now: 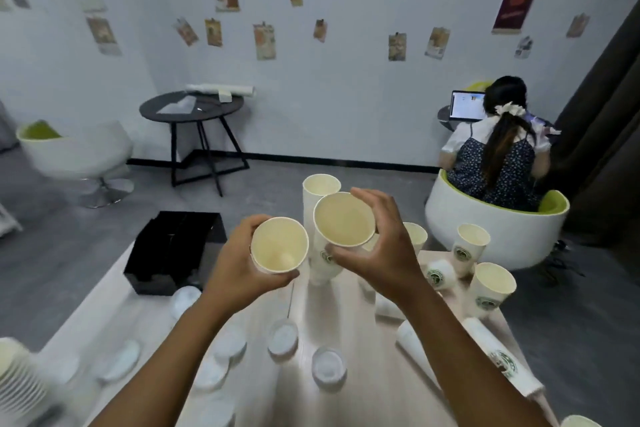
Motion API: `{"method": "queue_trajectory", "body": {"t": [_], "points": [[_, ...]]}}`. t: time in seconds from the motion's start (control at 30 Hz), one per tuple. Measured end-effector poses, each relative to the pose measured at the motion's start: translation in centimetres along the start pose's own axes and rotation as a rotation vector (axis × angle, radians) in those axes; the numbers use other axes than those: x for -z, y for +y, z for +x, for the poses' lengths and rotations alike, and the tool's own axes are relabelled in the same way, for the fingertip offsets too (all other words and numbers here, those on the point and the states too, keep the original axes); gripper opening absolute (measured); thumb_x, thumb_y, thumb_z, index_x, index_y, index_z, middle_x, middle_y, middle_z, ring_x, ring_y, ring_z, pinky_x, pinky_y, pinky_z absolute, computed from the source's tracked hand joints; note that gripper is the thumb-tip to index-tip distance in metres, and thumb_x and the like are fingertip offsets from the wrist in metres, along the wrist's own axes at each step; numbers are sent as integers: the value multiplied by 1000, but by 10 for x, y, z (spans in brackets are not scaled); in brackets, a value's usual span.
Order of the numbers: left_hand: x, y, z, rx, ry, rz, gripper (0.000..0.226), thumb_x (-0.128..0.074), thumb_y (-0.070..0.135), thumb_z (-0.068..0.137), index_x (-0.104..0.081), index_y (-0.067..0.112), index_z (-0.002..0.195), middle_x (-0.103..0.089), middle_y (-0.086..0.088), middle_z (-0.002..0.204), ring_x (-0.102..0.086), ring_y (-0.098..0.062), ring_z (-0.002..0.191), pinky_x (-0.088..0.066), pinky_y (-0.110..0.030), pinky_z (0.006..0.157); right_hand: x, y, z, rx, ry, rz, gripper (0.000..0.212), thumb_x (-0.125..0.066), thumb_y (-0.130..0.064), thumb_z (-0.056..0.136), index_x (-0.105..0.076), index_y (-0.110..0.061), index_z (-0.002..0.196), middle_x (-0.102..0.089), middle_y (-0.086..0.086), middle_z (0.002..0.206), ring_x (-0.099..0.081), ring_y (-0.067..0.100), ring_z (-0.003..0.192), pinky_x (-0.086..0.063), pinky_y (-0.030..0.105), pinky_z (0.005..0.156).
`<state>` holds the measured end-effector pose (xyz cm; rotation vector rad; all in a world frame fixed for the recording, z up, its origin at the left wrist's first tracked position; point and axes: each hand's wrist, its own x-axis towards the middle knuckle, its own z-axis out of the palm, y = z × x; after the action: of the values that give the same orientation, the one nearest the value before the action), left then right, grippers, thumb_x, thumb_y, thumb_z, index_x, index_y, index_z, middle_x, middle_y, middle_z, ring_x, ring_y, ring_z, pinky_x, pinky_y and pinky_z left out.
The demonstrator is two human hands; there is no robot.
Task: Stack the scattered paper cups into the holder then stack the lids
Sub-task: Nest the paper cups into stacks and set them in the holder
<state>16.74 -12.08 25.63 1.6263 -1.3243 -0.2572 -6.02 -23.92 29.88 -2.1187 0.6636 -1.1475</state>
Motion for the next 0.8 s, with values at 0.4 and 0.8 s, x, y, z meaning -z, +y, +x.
{"method": "queue_trajectory", "body": {"t": [0.4,0.8], "points": [[241,-68,-71,186,273,165,85,-101,28,56,-49,35,123,-62,21,117,-59,7,105,-45,-11,78,-176,-185,75,265,-100,284,85,-89,-37,68,-52,-22,143,-51,-8,135,-53,7,126,-49,22,99],[347,-105,-124,279,431,181,90,-101,33,56,-49,36,130,-65,25,120,-60,9,108,-56,-30,85,-335,-275,67,248,-400,443,83,-90,-39,69,-52,-32,142,-50,-16,136,-54,6,126,-54,35,102]]}}
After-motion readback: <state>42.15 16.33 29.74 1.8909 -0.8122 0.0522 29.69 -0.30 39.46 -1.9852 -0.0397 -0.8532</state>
